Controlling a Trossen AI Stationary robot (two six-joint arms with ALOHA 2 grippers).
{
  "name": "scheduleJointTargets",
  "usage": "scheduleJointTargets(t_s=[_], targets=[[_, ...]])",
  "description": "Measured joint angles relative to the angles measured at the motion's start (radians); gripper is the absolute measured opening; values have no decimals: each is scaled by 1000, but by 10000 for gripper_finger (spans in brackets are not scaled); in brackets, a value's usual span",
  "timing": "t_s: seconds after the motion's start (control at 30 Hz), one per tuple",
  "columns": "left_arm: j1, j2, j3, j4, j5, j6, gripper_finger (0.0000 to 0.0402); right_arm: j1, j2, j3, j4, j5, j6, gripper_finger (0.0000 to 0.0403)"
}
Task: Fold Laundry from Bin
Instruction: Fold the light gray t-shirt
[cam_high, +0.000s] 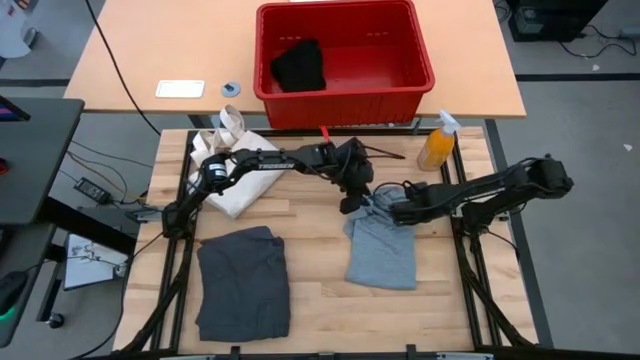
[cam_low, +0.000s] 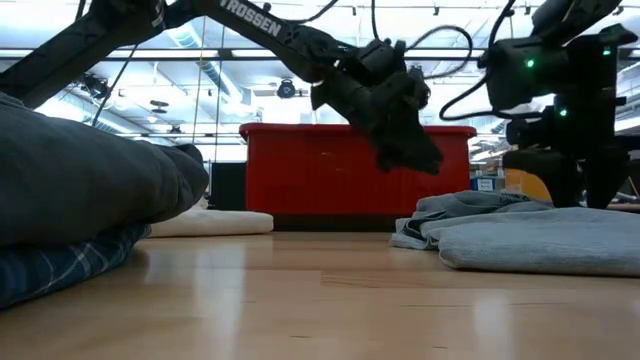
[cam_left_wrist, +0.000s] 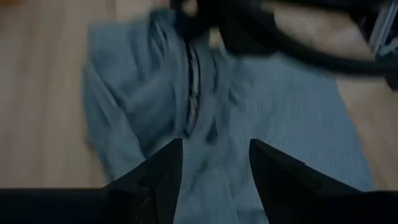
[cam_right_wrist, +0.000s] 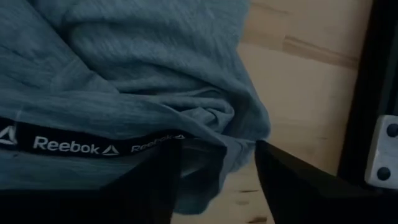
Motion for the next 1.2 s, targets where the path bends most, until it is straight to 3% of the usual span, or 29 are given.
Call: scheduleJointTargets(t_s=[0.17,0.4,0.57,0.83,1.2], targets=[[-7,33,-3,13,0,-6,189,-1,12,0,15,-16,-4,132],[6,45,0,54,-31,-46,189,-1,-85,13,-10,2,6,12],[37,45,35,27,-34,-92,189,-3,-173,71,-135,70,75,11],[65,44,133,35,-34,-103,189,-72,-257,150,-277,207,47,9],[67,43,153,17,10,-103,189,-271,-183,149,-243,272,-82,17]])
